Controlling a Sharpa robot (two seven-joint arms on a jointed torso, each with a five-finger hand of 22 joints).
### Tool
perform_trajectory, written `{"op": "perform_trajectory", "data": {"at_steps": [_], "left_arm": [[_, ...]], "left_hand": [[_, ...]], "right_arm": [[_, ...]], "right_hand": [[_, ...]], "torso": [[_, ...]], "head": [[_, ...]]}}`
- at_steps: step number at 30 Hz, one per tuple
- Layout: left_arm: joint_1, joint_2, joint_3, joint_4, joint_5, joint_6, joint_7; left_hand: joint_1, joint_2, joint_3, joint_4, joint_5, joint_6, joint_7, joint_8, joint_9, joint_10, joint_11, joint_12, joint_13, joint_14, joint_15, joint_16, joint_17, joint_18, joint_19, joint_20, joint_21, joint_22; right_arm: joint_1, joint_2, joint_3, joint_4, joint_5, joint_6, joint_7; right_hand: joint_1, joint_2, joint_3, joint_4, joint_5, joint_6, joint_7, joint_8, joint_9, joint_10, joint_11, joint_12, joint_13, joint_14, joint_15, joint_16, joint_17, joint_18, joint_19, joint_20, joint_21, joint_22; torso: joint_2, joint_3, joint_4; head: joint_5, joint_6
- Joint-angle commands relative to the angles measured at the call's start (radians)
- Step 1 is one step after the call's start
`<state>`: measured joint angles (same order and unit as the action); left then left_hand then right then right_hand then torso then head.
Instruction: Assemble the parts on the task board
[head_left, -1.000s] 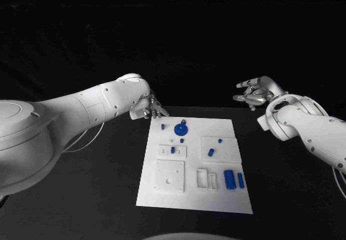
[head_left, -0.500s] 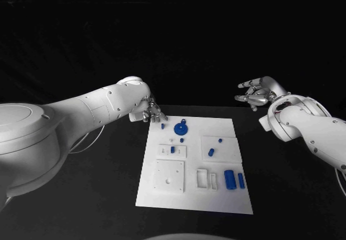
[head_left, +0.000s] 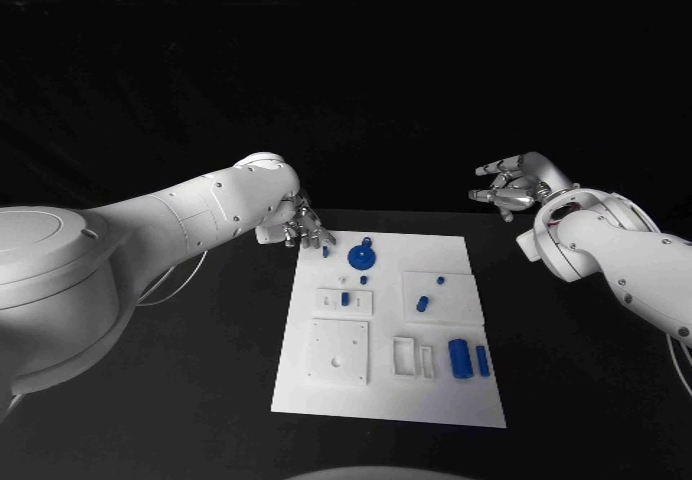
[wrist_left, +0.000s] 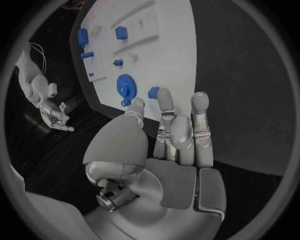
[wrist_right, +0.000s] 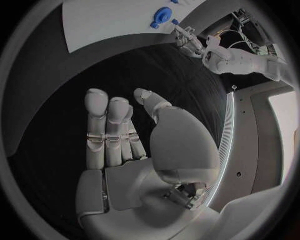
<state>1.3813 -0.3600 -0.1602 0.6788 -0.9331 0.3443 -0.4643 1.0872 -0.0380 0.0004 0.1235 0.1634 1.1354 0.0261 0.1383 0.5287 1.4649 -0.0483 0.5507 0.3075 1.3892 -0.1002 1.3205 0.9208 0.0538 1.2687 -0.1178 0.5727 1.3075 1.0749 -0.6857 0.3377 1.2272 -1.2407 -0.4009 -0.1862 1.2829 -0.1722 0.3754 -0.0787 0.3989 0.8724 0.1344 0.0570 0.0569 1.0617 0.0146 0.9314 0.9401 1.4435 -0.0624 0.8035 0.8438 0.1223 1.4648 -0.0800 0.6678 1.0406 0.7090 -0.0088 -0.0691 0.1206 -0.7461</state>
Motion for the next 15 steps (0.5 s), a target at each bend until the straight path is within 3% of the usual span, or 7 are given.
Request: {"op": "perform_trajectory", "data": {"at_steps": [1,15], "left_arm": [[0.000,0.001,0.000,0.000,0.011,0.051,0.002],[-0.003,0.004,0.000,-0.004,0.044,0.052,-0.001]], "left_hand": [[0.002,0.013,-0.010,-0.003,0.004,-0.001,0.000,-0.006,-0.002,0.042,0.001,-0.005,-0.001,-0.010,0.000,0.004,-0.002,0.006,-0.004,0.005,0.007,0.018],[0.018,0.079,-0.048,-0.059,0.036,0.000,0.000,-0.015,-0.011,0.042,0.001,-0.009,0.002,-0.013,0.000,0.004,-0.008,0.007,-0.005,0.006,0.007,0.017]], "right_arm": [[0.000,0.001,0.001,-0.001,-0.002,0.008,0.001],[0.000,0.009,0.001,-0.004,-0.001,-0.001,-0.002]], "right_hand": [[-0.006,0.000,0.006,0.000,0.001,-0.004,-0.002,0.000,0.001,-0.005,0.001,-0.006,-0.001,0.004,-0.004,-0.006,-0.001,0.014,0.049,-0.006,-0.005,-0.001],[-0.006,0.001,0.010,-0.003,0.002,-0.010,-0.001,0.000,0.000,-0.006,0.001,-0.006,-0.002,0.004,-0.004,-0.006,0.000,0.014,0.048,-0.006,-0.005,-0.002]], "torso": [[0.001,0.0009,0.0016],[0.005,0.0008,0.0027]], "head": [[0.002,0.002],[0.002,0.004]]}}
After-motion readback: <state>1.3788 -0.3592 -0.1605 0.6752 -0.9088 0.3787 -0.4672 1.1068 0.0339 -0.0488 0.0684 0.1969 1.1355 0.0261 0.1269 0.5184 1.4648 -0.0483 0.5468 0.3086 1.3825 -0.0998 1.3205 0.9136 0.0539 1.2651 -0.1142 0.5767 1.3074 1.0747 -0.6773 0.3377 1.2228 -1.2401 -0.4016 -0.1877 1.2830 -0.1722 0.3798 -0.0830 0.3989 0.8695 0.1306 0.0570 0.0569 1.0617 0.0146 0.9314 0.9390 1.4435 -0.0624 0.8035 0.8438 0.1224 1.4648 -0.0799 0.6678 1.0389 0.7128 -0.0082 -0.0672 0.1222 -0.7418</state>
